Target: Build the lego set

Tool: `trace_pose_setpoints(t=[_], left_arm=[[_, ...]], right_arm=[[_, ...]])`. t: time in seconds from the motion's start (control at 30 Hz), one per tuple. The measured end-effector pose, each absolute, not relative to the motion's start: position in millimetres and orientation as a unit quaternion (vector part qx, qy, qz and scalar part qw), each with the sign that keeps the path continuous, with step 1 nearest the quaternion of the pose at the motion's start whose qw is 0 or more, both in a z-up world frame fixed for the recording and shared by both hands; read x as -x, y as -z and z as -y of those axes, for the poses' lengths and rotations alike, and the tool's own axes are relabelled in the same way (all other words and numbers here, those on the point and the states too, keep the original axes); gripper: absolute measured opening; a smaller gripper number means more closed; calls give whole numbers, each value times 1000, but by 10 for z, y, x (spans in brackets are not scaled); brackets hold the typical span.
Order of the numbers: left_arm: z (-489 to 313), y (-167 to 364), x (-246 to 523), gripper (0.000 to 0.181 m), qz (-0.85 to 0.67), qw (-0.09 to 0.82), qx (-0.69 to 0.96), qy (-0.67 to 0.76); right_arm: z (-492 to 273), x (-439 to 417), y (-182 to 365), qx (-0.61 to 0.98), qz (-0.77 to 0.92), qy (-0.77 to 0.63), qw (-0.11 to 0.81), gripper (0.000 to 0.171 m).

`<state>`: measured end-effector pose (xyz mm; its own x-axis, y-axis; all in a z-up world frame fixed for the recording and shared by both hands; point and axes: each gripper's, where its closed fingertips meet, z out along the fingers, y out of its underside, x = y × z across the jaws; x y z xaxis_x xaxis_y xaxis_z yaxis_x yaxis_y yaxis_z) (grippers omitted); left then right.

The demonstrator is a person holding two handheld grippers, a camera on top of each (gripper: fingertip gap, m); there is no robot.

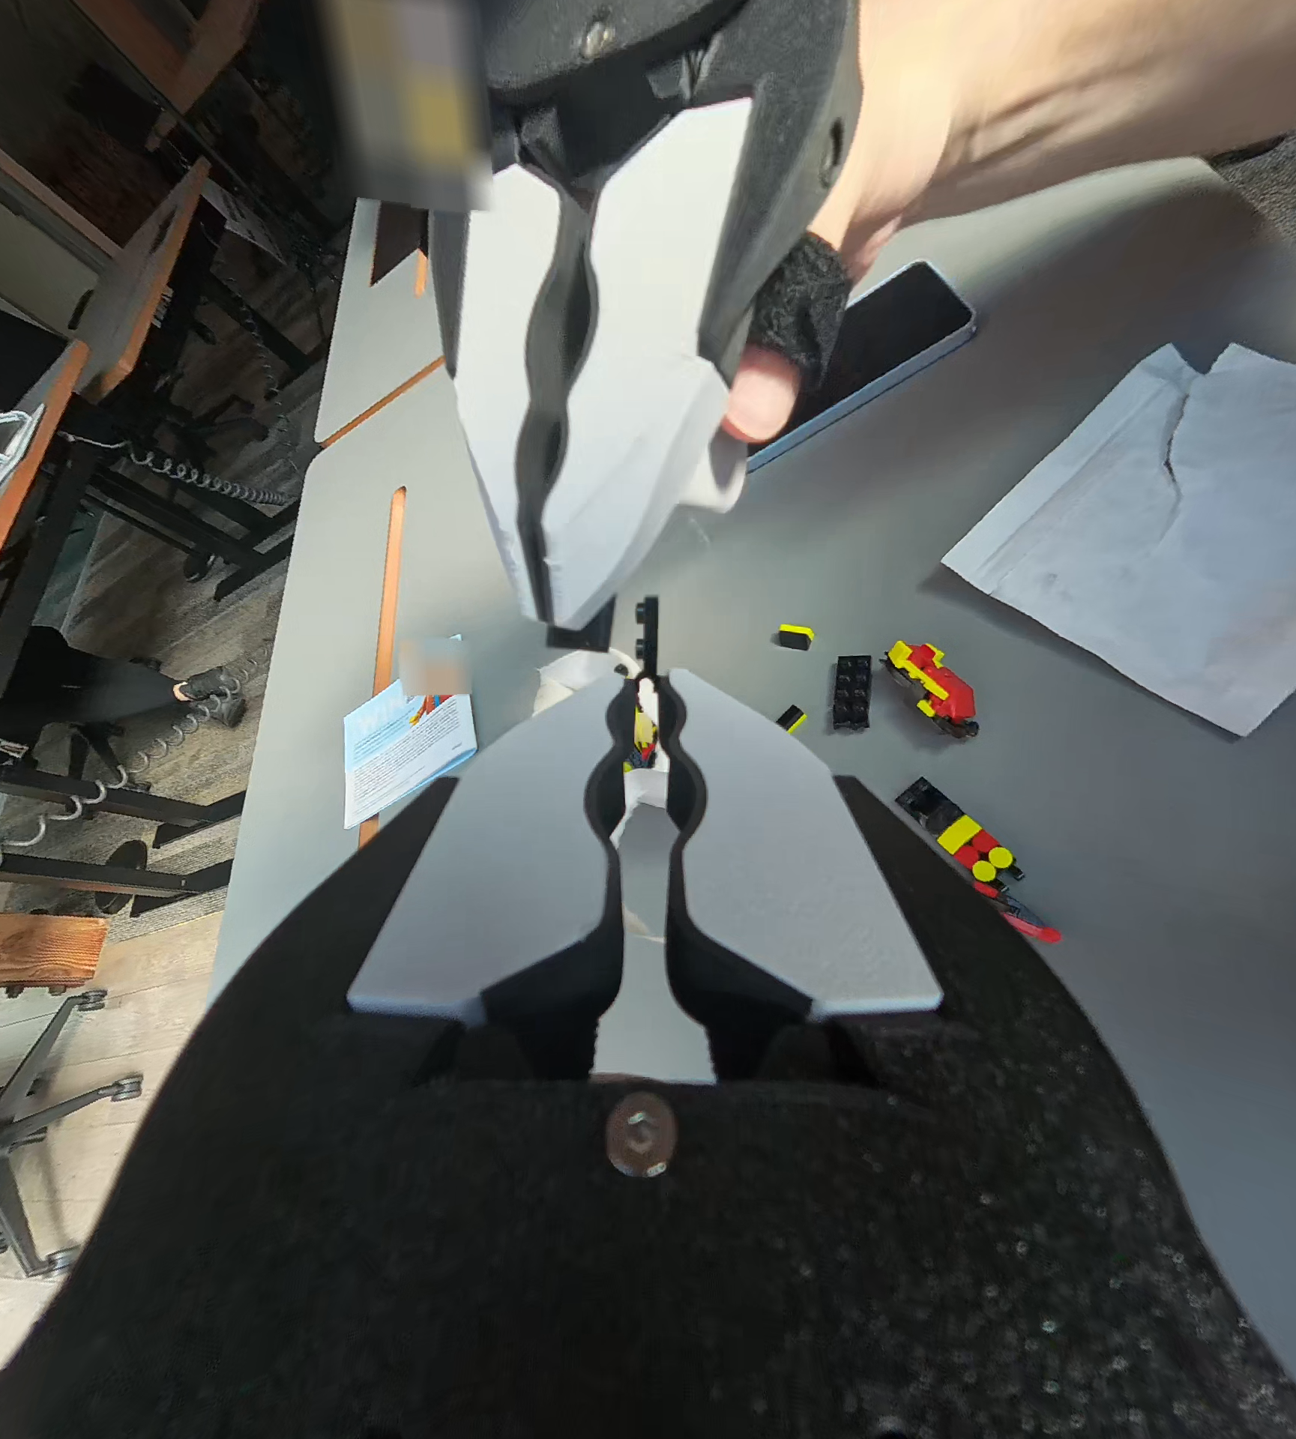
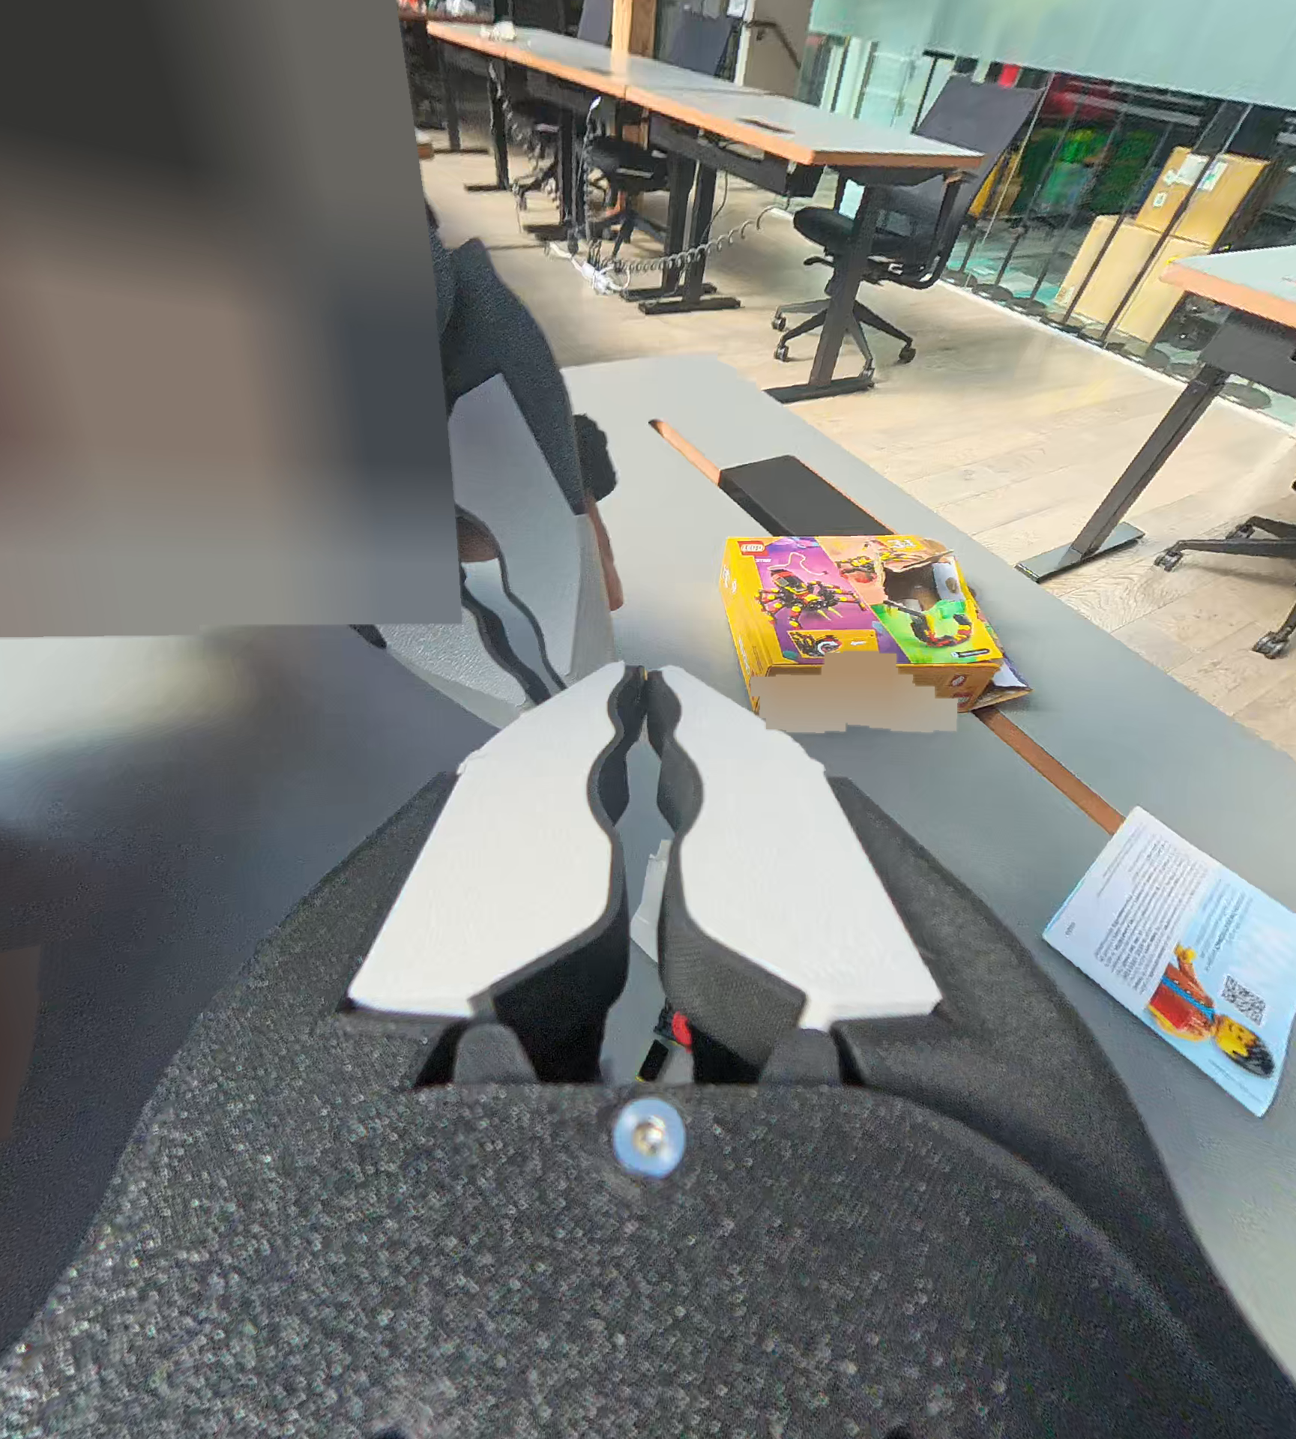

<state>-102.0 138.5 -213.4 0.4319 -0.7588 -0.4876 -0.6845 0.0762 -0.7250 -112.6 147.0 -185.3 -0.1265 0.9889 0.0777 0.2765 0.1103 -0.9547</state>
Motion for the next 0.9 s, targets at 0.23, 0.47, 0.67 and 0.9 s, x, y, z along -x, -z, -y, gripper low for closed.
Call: trace_pose_setpoints(t=[0.23, 0.47, 0.67, 0.9], left_arm=[[-1696, 2414, 1205, 5, -530, 464, 710, -6], [-2152, 2856, 1234, 11, -555, 312, 768, 65], [-2192, 2711, 1234, 22, -552, 348, 756, 47], [-1648, 2235, 1704, 20, -440, 473, 762, 45]], right_arm=[[-2134, 1086, 2064, 618, 469, -472, 418, 2], [-2312, 1134, 2804, 693, 487, -440, 300, 18], [-2289, 1019, 2651, 678, 488, -446, 320, 28], [-1692, 484, 2670, 636, 541, -427, 345, 27]])
